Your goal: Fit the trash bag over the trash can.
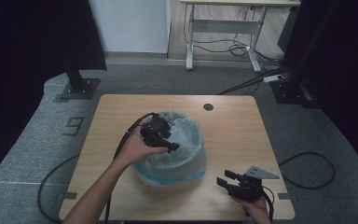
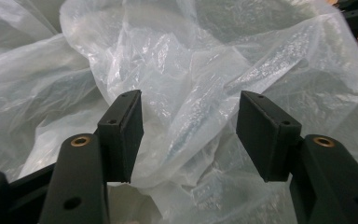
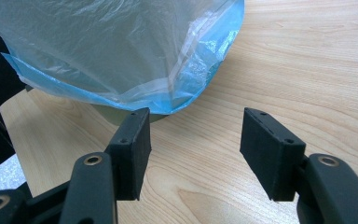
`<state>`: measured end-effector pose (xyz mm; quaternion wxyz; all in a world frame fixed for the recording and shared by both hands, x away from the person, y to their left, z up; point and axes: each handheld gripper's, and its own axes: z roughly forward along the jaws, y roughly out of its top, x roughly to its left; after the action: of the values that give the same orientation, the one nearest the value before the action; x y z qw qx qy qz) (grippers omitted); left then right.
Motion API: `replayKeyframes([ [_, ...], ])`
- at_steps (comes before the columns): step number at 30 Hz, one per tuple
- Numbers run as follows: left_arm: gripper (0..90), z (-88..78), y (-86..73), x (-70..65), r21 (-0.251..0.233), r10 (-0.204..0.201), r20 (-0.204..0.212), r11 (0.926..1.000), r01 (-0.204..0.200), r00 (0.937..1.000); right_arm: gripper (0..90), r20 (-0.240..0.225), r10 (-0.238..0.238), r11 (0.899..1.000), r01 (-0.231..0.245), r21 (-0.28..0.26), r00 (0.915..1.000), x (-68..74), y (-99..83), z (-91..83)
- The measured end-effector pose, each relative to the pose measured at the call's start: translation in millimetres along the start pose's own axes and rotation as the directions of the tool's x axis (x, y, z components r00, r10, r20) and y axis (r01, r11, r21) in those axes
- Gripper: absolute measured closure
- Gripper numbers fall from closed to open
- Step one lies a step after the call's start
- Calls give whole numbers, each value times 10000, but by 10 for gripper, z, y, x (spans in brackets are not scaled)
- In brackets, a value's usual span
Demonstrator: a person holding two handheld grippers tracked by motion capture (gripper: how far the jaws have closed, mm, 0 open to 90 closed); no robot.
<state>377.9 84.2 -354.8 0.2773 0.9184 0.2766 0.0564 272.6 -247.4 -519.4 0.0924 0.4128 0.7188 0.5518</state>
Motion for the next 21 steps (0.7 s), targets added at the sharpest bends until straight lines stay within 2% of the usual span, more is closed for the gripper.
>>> replayKeyframes([
  [6, 411, 102, 20, 12, 558, -68, 15, 9984, 67, 10000, 422, -5, 3, 10000, -3, -13, 10000, -2, 0, -5],
  [12, 401, 137, 14, 16, 652, -100, 130, 9978, 92, 9999, 421, 12, 118, 9999, -117, -98, 9999, -12, -6, -19],
  [16, 377, 86, 4, 13, 348, -126, 228, 9993, 118, 9997, 421, 48, 126, 9999, -125, -102, 9999, -21, -12, -32],
  [21, 345, -52, -59, 8, -335, -84, 260, 9994, 93, 9996, 421, 120, 171, 9997, -169, -190, 9998, -37, -7, -61],
])
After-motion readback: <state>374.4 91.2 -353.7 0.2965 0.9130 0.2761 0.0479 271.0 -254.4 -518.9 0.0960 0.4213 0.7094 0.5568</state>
